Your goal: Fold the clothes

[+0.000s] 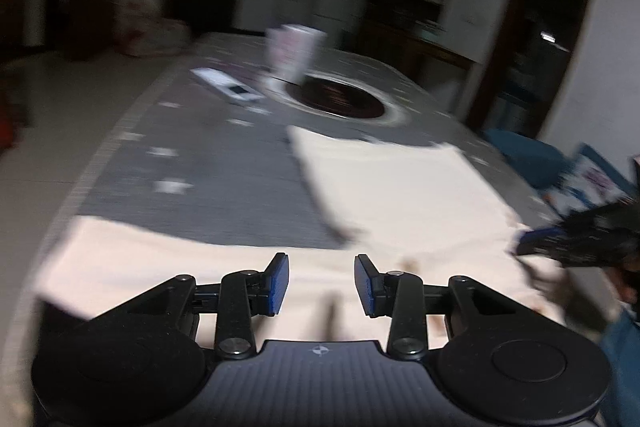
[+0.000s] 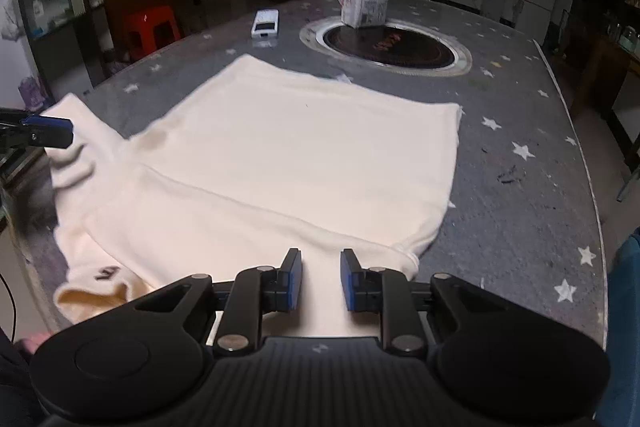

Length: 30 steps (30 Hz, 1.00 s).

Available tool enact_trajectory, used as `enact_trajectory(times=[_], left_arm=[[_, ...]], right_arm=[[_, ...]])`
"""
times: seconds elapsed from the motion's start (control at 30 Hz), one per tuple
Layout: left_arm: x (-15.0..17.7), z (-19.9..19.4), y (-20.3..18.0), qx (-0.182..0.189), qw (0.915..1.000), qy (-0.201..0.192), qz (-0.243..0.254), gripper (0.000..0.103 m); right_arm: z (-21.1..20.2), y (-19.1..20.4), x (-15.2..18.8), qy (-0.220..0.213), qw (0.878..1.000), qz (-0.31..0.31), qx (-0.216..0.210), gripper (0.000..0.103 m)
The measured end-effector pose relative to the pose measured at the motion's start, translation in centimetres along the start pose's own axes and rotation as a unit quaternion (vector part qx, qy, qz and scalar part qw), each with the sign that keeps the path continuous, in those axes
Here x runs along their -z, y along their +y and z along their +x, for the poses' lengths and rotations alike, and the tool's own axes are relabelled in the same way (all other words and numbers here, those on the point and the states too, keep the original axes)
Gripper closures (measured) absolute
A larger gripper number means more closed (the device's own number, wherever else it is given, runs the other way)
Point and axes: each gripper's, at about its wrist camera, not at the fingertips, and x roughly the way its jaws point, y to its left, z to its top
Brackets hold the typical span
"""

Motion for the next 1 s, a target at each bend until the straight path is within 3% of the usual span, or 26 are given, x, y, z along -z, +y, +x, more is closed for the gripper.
enact_trajectory(times=[0.13,0.27,0.43,0.7,1.0], left_arm=[[0.1,-1.3,2.8,-0.083,0.9959,-0.026,-0.025,0.063],[0.2,-2.1,5.4,-0.156,0.9860,-0.043,-0.043,0.054],[0.7,-1.9,7.7,-0.201,0.9766,-0.041,-0.064,0.050],[1.3,-1.5,9.1,-0.219,0.9717,-0.034,-0.082,0.053],[1.5,-1.0,9.0,-0.215,0.9725,-0.029,-0.085,0.089]], right_arm=[[-0.2,0.8,-0.2,0.000,1.000,-0.011,-0.007,0.082],[-0.1,1.4,-0.3,0.001,1.000,-0.015,-0.014,0.082],[0.0,1.9,-0.4,0.003,1.000,-0.018,-0.020,0.081],[0.3,2.3,-0.3,0.009,0.999,-0.019,-0.025,0.078],[0.0,2.2,-0.2,0.004,1.000,-0.015,-0.025,0.072]])
